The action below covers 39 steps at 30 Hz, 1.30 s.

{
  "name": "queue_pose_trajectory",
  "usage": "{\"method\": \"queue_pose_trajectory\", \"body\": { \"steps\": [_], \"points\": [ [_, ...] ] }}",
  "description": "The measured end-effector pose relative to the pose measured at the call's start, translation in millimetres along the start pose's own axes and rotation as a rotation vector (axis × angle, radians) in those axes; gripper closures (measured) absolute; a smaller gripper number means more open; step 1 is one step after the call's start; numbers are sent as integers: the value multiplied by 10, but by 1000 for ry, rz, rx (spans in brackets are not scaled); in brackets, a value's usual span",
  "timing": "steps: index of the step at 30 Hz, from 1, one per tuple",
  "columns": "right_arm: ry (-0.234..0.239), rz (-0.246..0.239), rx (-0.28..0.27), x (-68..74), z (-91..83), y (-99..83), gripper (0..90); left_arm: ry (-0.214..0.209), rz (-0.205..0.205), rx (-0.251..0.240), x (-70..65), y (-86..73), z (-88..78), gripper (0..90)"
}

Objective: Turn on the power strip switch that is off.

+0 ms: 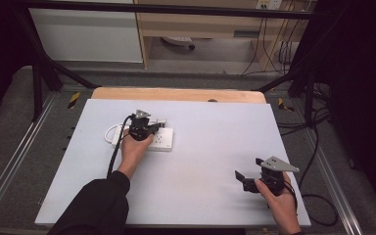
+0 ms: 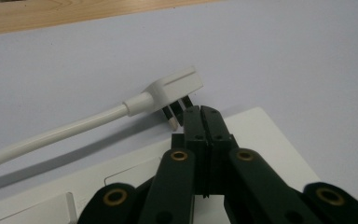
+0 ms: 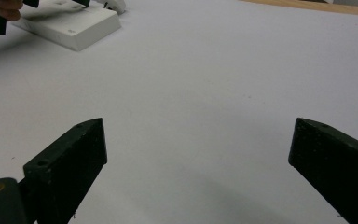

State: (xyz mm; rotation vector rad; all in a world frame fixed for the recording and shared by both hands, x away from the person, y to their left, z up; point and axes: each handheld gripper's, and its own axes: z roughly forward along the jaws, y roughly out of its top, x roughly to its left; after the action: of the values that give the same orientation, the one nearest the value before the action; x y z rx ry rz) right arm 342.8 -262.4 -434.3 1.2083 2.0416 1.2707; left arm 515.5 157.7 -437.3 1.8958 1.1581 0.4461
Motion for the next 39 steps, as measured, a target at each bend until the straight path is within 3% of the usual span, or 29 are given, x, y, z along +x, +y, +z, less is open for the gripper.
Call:
{"method": "queue_pose_trajectory", "body": {
  "steps": [39],
  "points": [
    [4, -2, 7, 9, 2, -3, 44, -13, 10, 1, -5, -16, 1, 900]
  ]
}}
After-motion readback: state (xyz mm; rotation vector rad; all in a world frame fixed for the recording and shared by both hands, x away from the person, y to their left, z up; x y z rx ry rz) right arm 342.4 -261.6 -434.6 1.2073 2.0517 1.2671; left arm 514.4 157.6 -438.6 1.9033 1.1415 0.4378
